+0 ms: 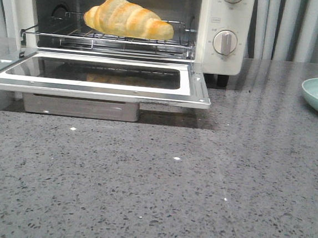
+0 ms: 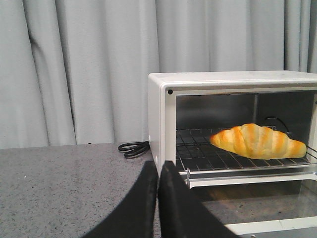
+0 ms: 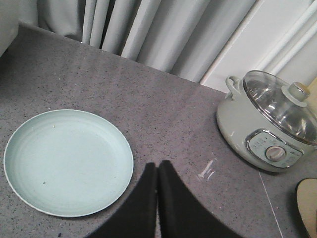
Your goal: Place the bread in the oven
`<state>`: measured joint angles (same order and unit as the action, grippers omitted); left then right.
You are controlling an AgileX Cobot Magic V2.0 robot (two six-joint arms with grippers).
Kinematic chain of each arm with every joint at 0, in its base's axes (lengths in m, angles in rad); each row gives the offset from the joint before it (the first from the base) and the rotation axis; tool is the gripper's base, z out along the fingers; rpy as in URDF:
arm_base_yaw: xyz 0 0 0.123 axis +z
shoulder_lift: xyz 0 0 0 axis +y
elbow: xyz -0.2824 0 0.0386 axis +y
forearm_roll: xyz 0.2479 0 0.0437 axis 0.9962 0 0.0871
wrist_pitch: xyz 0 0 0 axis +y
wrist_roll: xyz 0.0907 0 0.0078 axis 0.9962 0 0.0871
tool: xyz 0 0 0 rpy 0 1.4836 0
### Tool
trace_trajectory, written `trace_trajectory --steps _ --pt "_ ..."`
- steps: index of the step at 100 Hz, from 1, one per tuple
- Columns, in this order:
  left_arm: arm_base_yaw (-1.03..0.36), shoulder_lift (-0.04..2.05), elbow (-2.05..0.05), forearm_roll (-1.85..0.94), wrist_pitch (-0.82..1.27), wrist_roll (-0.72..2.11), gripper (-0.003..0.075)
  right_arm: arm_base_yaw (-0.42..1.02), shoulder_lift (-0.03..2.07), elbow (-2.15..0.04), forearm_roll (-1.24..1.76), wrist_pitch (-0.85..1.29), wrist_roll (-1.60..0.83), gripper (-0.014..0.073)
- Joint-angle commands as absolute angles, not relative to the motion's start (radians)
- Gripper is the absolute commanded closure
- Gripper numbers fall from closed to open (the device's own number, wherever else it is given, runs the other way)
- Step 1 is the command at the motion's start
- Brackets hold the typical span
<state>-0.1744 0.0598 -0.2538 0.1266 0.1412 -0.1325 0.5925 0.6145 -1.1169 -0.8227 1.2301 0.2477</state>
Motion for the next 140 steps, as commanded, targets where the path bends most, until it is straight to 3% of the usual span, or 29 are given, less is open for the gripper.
trace_trajectory --steps 1,51,83,140 --pt "-0.171 0.079 -0.28 0.128 0.066 -0.138 0.0741 0.584 0.619 -1.138 -0.879 1.186 0.255 0.0643" --pt "-0.171 0.079 -0.28 0.128 0.066 -0.138 0.0741 0.584 0.621 -1.136 -0.875 1.207 0.255 0.0643" --pt "-0.171 0.079 -0.28 0.128 0.066 -0.138 0.0741 0.584 0.619 -1.126 -0.684 1.18 0.255 0.0643" --pt "-0.171 0.079 -0.28 0.128 0.066 -0.138 0.0741 0.584 0.615 -0.859 -0.44 0.772 0.224 0.0643"
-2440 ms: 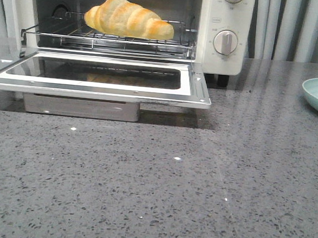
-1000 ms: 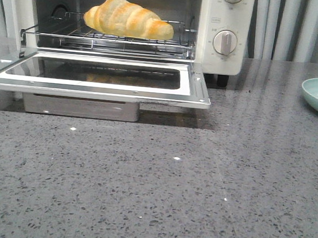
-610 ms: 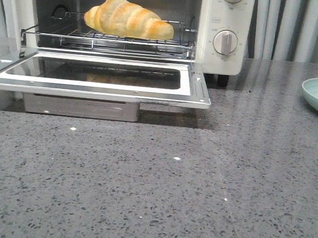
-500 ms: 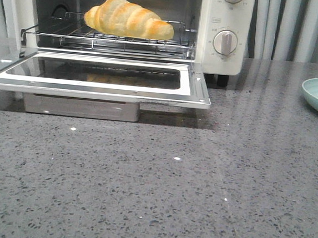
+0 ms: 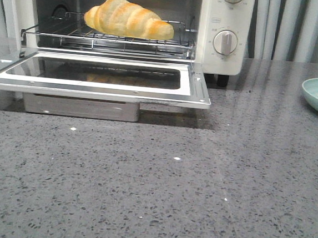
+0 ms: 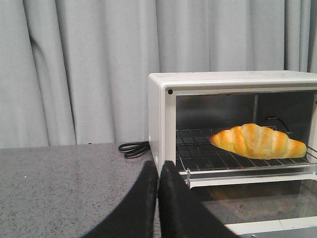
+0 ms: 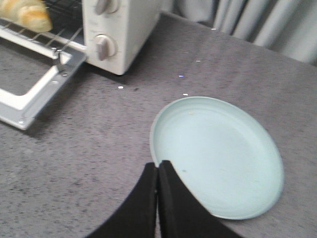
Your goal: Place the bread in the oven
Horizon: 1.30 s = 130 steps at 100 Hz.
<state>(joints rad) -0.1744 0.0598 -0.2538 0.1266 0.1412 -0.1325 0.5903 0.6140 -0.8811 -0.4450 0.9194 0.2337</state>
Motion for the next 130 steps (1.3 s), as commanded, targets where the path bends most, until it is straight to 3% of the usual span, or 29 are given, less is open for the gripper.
trace_trajectory --steps 1,33,66,130 --pt "-0.171 0.079 -0.28 0.128 0.066 -0.138 0.0741 0.584 0.615 -0.854 -0.438 0.764 0.224 0.0643" --pt "-0.171 0.079 -0.28 0.128 0.066 -0.138 0.0741 0.574 0.531 -0.677 -0.335 0.504 0.132 0.0643" --pt "-0.171 0.079 -0.28 0.128 0.066 -0.138 0.0741 0.378 0.326 -0.506 -0.25 0.286 0.012 0.0643" --pt "-0.171 0.079 -0.28 0.128 0.066 -0.138 0.0741 0.024 0.052 -0.228 -0.199 0.155 0.012 0.0643"
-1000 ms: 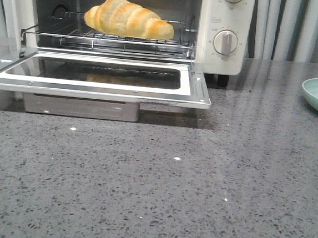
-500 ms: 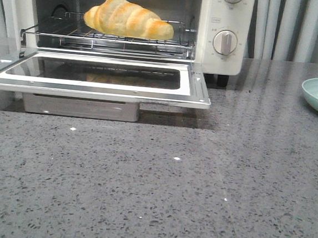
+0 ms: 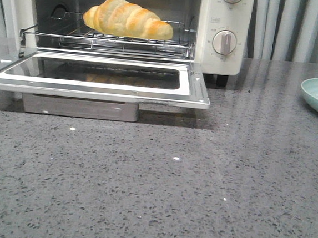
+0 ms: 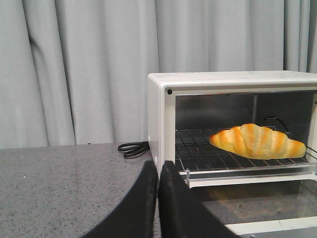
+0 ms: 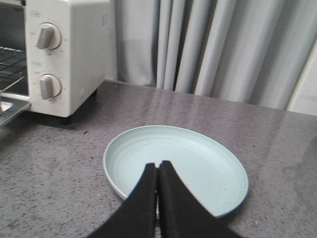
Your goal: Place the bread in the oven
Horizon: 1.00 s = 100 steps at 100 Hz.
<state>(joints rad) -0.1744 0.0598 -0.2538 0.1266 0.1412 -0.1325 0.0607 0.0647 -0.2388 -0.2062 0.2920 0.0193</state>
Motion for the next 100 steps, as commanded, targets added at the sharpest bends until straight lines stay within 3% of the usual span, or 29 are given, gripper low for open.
trace_trajectory --steps 1,31,100 --pt "-0.171 0.079 -0.28 0.128 0.066 -0.138 0.0741 0.019 0.047 -0.215 -0.193 0.142 0.012 0.0643" --pt "-0.171 0.079 -0.28 0.128 0.066 -0.138 0.0741 -0.028 -0.027 -0.051 -0.144 -0.07 0.012 0.0643" --pt "-0.171 0.079 -0.28 0.128 0.066 -0.138 0.0741 -0.029 -0.027 0.035 -0.045 -0.107 0.022 0.0643"
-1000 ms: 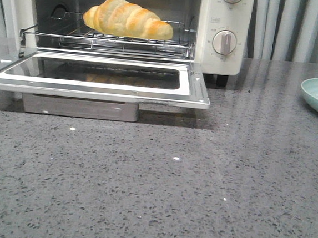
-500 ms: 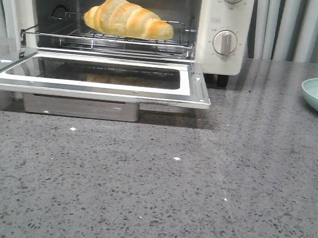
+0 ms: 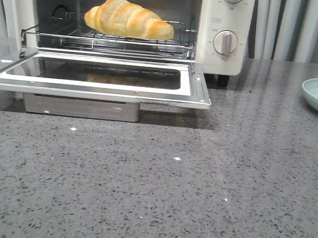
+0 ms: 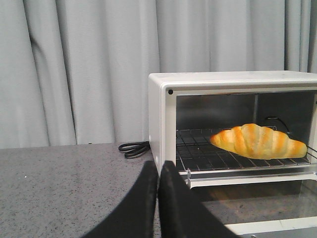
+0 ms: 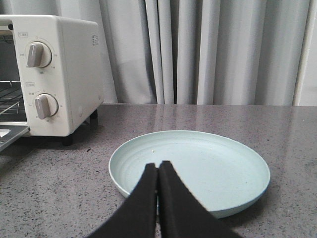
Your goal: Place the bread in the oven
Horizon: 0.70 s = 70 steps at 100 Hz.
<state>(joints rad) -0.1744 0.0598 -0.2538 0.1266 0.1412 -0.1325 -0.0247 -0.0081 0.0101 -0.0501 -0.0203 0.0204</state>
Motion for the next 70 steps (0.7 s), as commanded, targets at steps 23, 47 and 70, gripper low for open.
trace_trajectory --steps 23,47,70 --pt "-0.171 0.079 -0.28 0.128 0.066 -0.138 0.0741 -0.029 -0.027 0.035 -0.045 -0.081 0.022 0.0643" --pt "-0.171 0.079 -0.28 0.128 0.066 -0.138 0.0741 -0.029 -0.027 0.035 -0.045 -0.079 0.022 0.0643" --pt "-0.171 0.079 -0.28 0.128 0.066 -0.138 0.0741 -0.029 -0.027 0.035 -0.045 -0.071 0.022 0.0643"
